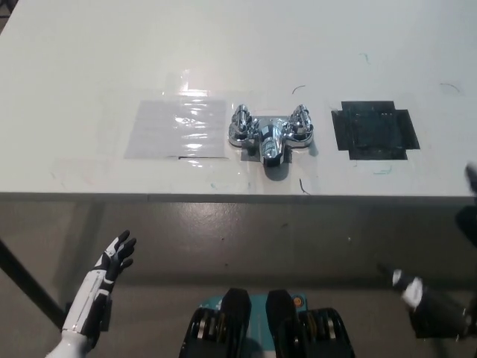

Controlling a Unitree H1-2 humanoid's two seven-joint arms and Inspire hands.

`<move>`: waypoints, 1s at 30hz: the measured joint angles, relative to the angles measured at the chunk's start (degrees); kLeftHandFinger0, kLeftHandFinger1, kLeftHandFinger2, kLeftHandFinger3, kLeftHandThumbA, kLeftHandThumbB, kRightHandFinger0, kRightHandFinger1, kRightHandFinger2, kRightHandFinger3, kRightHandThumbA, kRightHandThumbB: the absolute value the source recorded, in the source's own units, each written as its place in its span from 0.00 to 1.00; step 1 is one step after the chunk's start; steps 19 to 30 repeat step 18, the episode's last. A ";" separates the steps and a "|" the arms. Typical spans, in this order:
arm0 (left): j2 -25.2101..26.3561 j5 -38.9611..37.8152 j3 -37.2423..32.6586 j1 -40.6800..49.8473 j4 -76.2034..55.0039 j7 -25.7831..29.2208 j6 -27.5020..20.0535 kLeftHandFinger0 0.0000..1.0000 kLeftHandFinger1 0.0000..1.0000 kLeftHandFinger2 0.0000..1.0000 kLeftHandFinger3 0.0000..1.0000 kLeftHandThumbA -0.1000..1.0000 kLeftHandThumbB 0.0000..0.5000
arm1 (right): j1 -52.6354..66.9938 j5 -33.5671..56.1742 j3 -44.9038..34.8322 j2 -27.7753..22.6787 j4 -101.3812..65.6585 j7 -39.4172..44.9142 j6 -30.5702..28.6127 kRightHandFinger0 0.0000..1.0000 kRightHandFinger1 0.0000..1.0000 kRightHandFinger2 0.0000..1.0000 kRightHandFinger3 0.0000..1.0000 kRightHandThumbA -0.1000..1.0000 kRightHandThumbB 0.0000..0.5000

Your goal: The faucet is at the center of the desk and the robot turn off the faucet by turning the right faucet handle using the right hand

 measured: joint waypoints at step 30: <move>0.05 -2.20 -0.29 0.12 0.94 -1.23 -4.03 1.00 1.00 1.00 1.00 1.00 0.62 | 0.16 5.70 0.10 2.80 33.69 2.28 -9.26 1.00 1.00 1.00 1.00 1.00 0.67</move>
